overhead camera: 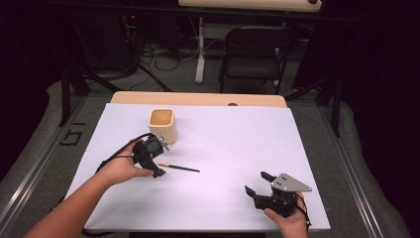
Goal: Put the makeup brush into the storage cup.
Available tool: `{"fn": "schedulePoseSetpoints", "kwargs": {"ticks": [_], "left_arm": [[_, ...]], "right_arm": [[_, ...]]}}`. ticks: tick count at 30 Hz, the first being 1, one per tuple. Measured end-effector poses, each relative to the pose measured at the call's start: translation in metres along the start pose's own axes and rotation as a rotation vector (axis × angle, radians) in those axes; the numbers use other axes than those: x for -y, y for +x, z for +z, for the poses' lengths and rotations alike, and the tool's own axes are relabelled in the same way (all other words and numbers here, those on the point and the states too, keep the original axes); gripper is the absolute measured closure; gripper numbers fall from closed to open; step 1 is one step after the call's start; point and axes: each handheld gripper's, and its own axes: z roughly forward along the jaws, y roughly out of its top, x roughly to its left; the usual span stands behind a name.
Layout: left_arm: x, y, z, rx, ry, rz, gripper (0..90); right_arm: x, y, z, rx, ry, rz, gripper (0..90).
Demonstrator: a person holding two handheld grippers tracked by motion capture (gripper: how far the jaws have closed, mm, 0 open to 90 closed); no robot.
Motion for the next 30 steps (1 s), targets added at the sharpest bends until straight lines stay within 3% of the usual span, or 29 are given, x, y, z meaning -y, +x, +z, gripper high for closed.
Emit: {"fn": "schedulePoseSetpoints", "kwargs": {"ticks": [6,21,30], "left_arm": [[-0.007,0.002,0.003,0.022,0.066,0.044,30.1],[-0.021,0.010,0.013,0.051,0.140,0.091,33.0],[-0.027,0.015,0.017,0.041,0.163,0.111,33.3]], "right_arm": [[0.000,0.000,0.000,-0.002,-0.003,-0.002,24.8],[0.000,0.001,0.000,-0.011,0.007,-0.005,24.9],[0.001,0.001,0.001,-0.012,0.004,-0.003,24.9]]}}
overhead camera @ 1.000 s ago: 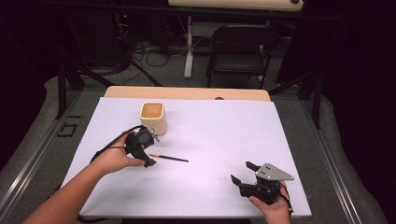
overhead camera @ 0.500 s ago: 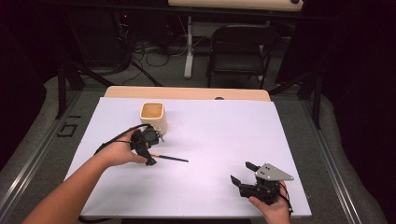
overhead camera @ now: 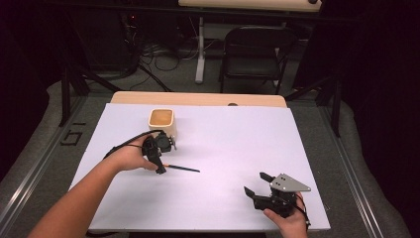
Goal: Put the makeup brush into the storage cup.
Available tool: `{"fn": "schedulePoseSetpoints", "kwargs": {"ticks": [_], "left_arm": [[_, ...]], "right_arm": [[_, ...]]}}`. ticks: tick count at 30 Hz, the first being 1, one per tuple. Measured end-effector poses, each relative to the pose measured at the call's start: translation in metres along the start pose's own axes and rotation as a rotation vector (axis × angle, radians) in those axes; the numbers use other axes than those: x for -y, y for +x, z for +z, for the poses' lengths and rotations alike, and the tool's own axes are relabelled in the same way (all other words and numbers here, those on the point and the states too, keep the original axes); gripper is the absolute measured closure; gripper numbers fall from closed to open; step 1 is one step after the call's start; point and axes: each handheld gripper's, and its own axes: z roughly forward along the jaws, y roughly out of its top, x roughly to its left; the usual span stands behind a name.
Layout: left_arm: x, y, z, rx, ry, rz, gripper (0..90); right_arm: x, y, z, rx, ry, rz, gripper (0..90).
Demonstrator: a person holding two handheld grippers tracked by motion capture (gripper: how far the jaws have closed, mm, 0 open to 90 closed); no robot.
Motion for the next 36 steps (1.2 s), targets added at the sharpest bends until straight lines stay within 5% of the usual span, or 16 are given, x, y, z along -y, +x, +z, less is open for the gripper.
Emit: {"fn": "schedulePoseSetpoints", "kwargs": {"ticks": [14,36], "left_arm": [[-0.016,-0.001,0.010,0.002,0.061,0.067,36.9],[-0.021,0.011,0.016,0.026,0.067,0.049,48.0]], "right_arm": [[0.000,0.000,0.000,-0.005,0.001,0.003,24.8],[0.000,0.001,0.001,-0.015,0.007,0.000,25.1]]}}
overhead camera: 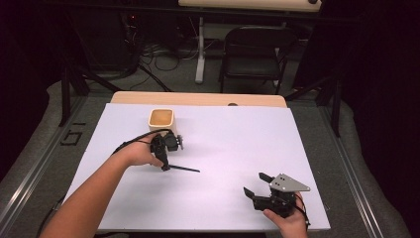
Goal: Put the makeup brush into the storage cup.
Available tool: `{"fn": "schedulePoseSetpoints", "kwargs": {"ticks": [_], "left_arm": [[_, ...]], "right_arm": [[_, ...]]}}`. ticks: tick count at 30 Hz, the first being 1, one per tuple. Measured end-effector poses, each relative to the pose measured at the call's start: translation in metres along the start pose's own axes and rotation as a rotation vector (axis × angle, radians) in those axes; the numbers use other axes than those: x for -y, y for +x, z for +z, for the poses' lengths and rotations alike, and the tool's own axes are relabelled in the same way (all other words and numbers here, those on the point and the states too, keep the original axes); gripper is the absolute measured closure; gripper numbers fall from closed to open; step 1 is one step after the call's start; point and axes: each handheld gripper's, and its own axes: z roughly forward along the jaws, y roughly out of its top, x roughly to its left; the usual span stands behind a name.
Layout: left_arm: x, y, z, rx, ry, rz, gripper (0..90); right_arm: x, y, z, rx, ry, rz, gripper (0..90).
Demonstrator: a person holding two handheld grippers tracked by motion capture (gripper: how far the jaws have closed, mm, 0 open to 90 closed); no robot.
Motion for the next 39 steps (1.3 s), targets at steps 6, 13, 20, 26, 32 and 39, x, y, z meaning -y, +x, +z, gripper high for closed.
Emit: {"fn": "schedulePoseSetpoints", "kwargs": {"ticks": [6,13,20,26,32,39], "left_arm": [[-0.002,0.001,0.003,-0.010,-0.001,0.019,54.4],[-0.004,-0.001,0.006,-0.009,0.008,0.036,59.7],[-0.007,0.000,0.011,-0.017,0.012,0.053,62.9],[-0.008,0.001,0.013,-0.013,0.015,0.061,65.1],[-0.010,0.001,0.017,-0.014,0.028,0.066,66.1],[-0.010,0.002,0.020,-0.004,0.036,0.068,69.0]], "right_arm": [[0.000,0.000,0.000,-0.002,0.000,0.001,25.4],[0.000,-0.001,0.000,-0.002,-0.001,0.002,25.5],[0.000,-0.001,0.000,-0.003,0.000,0.001,25.6],[0.000,-0.001,0.000,-0.003,-0.001,0.003,25.7],[0.000,-0.001,-0.001,-0.004,0.001,0.002,25.7],[0.000,-0.001,-0.001,-0.004,0.000,0.002,25.7]]}}
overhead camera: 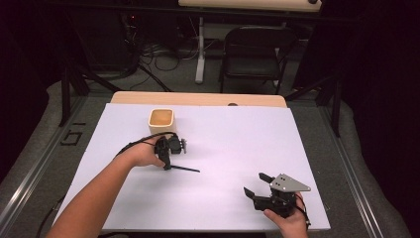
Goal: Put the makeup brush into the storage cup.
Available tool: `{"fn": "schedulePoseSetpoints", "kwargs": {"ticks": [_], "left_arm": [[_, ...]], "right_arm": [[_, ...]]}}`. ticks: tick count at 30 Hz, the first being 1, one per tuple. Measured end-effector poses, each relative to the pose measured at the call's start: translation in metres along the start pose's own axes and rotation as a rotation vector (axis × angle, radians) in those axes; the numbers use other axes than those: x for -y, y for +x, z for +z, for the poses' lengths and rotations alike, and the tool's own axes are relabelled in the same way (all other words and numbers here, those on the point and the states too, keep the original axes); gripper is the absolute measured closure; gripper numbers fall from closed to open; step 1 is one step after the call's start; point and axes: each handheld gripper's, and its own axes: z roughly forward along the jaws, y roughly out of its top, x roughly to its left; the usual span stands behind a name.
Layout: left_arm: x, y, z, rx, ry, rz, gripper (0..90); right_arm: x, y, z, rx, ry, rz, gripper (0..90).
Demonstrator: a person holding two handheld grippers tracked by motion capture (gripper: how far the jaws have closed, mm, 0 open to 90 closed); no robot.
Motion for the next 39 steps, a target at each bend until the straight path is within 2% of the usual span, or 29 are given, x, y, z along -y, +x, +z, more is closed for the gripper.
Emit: {"fn": "schedulePoseSetpoints", "kwargs": {"ticks": [9,17,22,24,34,39], "left_arm": [[-0.0005,0.0004,0.0012,0.003,0.021,0.004,72.7],[-0.0002,0.0006,0.0018,0.025,0.016,0.005,78.6],[0.0000,0.0026,0.0021,0.024,0.016,-0.004,83.4],[-0.0003,0.0035,0.0015,0.037,0.023,-0.003,83.5],[-0.0006,0.0027,0.0017,0.026,0.023,-0.005,83.9],[-0.0010,0.0035,0.0011,0.036,0.030,-0.003,84.0]], "right_arm": [[0.0001,-0.0004,0.0003,-0.002,0.000,0.001,25.8],[0.0000,-0.0004,-0.0004,0.001,0.000,0.001,25.9],[0.0001,-0.0004,0.0002,0.000,-0.001,0.000,25.9],[0.0000,-0.0002,0.0001,-0.001,0.001,-0.002,25.9],[0.0001,-0.0006,0.0002,0.000,-0.002,0.001,26.0],[0.0001,-0.0004,0.0002,0.000,-0.001,0.000,26.0]]}}
